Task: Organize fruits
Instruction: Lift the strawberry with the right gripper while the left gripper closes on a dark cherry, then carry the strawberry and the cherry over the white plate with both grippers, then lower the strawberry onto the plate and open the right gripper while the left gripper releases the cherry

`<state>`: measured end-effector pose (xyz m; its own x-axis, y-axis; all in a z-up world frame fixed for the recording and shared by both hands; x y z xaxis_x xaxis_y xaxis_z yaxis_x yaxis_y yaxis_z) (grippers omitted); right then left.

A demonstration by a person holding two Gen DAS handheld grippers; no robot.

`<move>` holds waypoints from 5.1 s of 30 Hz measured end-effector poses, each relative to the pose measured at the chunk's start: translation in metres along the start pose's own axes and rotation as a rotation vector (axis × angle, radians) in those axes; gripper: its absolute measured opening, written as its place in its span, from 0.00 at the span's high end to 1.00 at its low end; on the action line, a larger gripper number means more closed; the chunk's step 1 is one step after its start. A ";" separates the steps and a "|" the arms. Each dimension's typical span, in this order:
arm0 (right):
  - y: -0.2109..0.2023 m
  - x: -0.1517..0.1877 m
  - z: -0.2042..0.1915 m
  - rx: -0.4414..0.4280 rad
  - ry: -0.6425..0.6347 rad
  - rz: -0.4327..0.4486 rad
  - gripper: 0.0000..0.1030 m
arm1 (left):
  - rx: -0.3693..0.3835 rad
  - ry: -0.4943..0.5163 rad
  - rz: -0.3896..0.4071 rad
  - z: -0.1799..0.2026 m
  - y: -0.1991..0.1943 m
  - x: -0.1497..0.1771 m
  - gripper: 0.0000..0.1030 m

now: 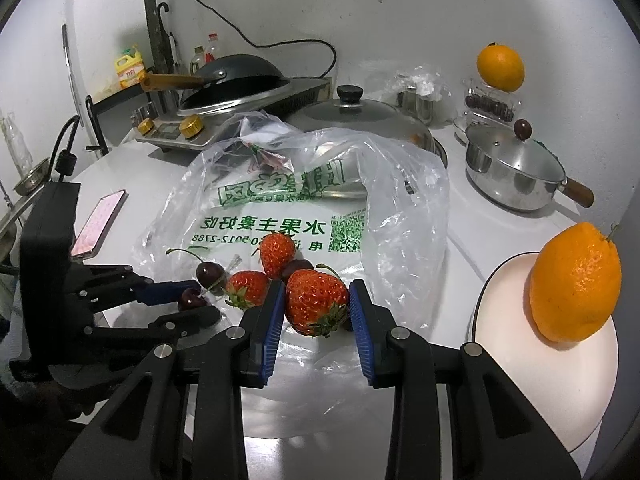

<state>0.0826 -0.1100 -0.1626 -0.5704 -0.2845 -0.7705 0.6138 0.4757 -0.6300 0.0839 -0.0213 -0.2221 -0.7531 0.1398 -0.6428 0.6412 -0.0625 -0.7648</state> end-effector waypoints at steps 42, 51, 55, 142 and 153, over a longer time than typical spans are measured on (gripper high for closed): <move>-0.087 -0.022 0.016 0.064 -0.016 0.148 0.66 | 0.022 0.014 0.183 0.042 -0.082 -0.059 0.72; -0.102 -0.009 0.044 0.088 0.026 0.160 0.66 | 0.032 0.051 0.183 0.071 -0.078 -0.068 0.72; -0.106 -0.003 0.056 0.096 0.042 0.161 0.66 | 0.035 0.062 0.184 0.082 -0.077 -0.072 0.72; -0.061 0.057 0.161 0.069 0.240 0.027 0.66 | 0.169 0.143 0.077 0.194 -0.005 -0.109 0.62; -0.070 0.051 0.156 0.100 0.234 0.044 0.52 | 0.180 0.123 0.097 0.185 -0.018 -0.106 0.43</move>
<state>0.0956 -0.2873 -0.1730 -0.6458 -0.0593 -0.7612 0.6851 0.3952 -0.6120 0.1244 -0.2176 -0.1479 -0.6588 0.2431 -0.7120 0.6647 -0.2550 -0.7022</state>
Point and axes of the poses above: each gripper's, at about its wrist camera, not at the fingertips, and y roughly the way its jaws point, z to its right, x to its underside, the point moved 8 cm from there along y, roughly the way its jaws point, and after that the axes turned 6 degrees about -x, right-handed, at the moved point
